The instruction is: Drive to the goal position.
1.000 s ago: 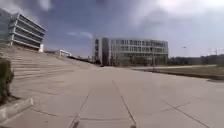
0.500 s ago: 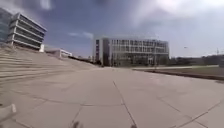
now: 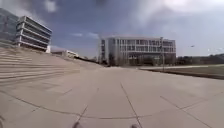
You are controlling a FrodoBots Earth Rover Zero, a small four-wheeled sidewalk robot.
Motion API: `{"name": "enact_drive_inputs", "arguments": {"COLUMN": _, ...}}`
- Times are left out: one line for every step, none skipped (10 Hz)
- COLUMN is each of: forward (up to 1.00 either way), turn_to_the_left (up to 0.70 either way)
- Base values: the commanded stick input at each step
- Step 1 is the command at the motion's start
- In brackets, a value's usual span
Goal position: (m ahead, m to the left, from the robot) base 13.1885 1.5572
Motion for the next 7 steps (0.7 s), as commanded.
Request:
{"name": "enact_drive_inputs", "arguments": {"forward": 0.7, "turn_to_the_left": 0.0}}
{"name": "enact_drive_inputs", "arguments": {"forward": 0.7, "turn_to_the_left": 0.0}}
{"name": "enact_drive_inputs", "arguments": {"forward": 0.7, "turn_to_the_left": 0.0}}
{"name": "enact_drive_inputs", "arguments": {"forward": 0.7, "turn_to_the_left": 0.0}}
{"name": "enact_drive_inputs", "arguments": {"forward": 0.7, "turn_to_the_left": 0.0}}
{"name": "enact_drive_inputs", "arguments": {"forward": 0.7, "turn_to_the_left": 0.0}}
{"name": "enact_drive_inputs", "arguments": {"forward": 0.7, "turn_to_the_left": 0.0}}
